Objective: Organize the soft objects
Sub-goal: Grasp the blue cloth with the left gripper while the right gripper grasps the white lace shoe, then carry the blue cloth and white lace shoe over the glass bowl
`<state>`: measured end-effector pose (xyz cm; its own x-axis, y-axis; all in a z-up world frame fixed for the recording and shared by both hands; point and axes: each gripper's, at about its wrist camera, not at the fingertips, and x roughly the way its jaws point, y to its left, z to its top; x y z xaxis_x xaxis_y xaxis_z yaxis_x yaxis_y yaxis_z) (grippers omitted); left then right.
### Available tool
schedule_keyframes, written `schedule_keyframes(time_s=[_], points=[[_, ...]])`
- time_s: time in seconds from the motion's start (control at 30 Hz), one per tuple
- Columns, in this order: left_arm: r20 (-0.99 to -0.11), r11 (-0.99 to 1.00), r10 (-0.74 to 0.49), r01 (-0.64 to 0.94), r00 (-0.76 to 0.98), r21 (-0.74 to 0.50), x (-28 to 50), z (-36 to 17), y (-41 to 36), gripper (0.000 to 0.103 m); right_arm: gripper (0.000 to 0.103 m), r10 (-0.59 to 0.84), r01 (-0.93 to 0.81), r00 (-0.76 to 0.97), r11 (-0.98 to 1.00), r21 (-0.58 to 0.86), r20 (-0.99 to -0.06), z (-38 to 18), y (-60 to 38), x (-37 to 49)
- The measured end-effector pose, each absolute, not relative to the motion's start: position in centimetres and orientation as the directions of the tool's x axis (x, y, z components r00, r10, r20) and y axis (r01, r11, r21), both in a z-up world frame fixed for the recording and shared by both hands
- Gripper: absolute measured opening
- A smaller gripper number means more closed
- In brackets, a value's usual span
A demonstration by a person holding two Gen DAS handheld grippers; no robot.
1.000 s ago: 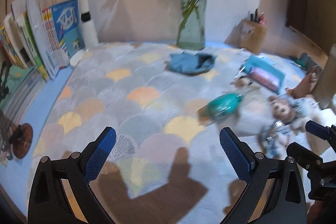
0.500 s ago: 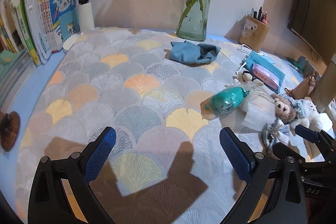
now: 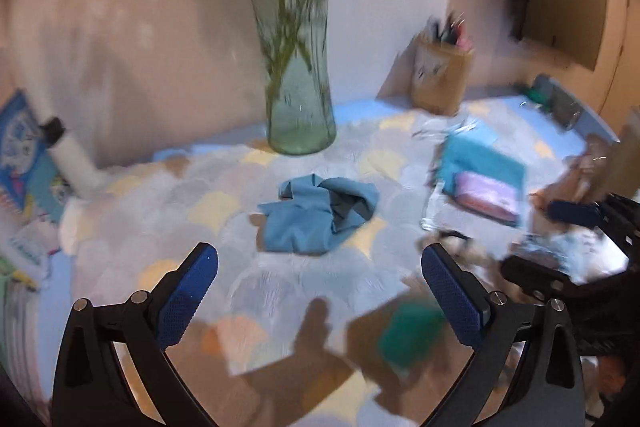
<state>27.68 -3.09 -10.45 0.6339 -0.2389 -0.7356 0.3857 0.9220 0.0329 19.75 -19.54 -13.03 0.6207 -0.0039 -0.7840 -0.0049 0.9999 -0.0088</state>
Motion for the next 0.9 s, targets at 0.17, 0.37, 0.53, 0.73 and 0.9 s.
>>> schedule_keyframes(time_s=[0.17,0.37,0.53,0.73,0.9], points=[[-0.774,0.912,-0.248,0.409,0.582,0.015,31.3,-14.2,-5.0,0.102,0.08,0.064,-0.02,0.537,0.998,0.063,-0.841,-16.5,-20.4,23.5],[-0.788,0.928,-0.22,0.373,0.575,0.013,33.1,-16.0,-5.6,0.097,0.08,0.07,-0.026,0.498,0.997,0.066,-0.865,-18.7,-20.3,26.2],[-0.792,0.928,-0.261,0.369,0.552,-0.048,33.5,-16.7,-4.9,0.039,0.054,0.063,-0.027,0.49,0.998,0.057,-0.869,-19.6,-20.3,26.9],[-0.766,0.93,-0.281,0.362,0.579,-0.067,32.6,-16.2,-4.2,0.015,0.025,0.083,-0.036,0.509,0.997,0.075,-0.857,-19.4,-20.4,26.5],[-0.708,0.931,-0.302,0.358,0.639,-0.074,31.6,-13.6,-3.9,0.014,0.024,0.124,-0.025,0.54,0.991,0.131,-0.832,-18.1,-21.2,25.5]])
